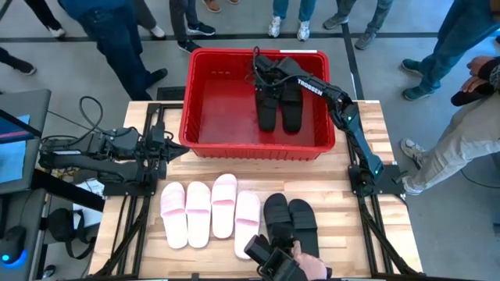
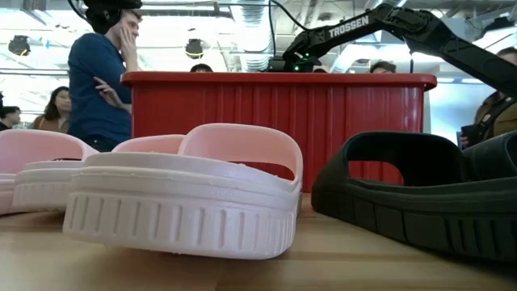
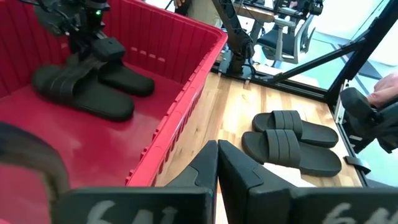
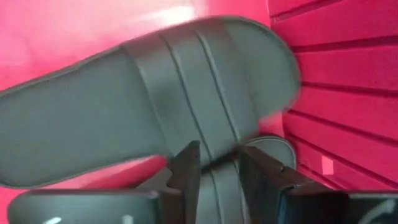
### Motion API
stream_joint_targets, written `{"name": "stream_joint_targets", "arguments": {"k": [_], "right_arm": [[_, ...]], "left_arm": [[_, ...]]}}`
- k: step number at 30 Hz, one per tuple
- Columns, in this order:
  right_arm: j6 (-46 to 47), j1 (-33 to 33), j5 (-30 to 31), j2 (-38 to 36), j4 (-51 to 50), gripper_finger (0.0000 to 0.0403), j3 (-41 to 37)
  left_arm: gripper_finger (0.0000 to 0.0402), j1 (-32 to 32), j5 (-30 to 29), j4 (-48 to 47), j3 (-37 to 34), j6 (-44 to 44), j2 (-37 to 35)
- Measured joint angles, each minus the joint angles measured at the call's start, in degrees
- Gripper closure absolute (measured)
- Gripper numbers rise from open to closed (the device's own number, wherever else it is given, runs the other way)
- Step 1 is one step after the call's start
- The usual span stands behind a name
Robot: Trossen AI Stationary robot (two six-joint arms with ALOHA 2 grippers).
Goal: Pick and place slides into bin
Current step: Put the black slide into the red container
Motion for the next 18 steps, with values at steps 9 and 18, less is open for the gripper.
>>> {"name": "stream_joint_targets", "arguments": {"k": [9,18], "right_arm": [[0.9,-0.2,-2.8,-0.2,-1.1,0.0274,0.0],[-2.2,2.0,-12.7,-0.6,3.1,0.0286,0.1]], "left_arm": [[0.0401,0.0,0.1,0.0,0.0,-0.1,0.0],[0.0401,0.0,0.6,0.0,0.0,-0.1,0.0]]}}
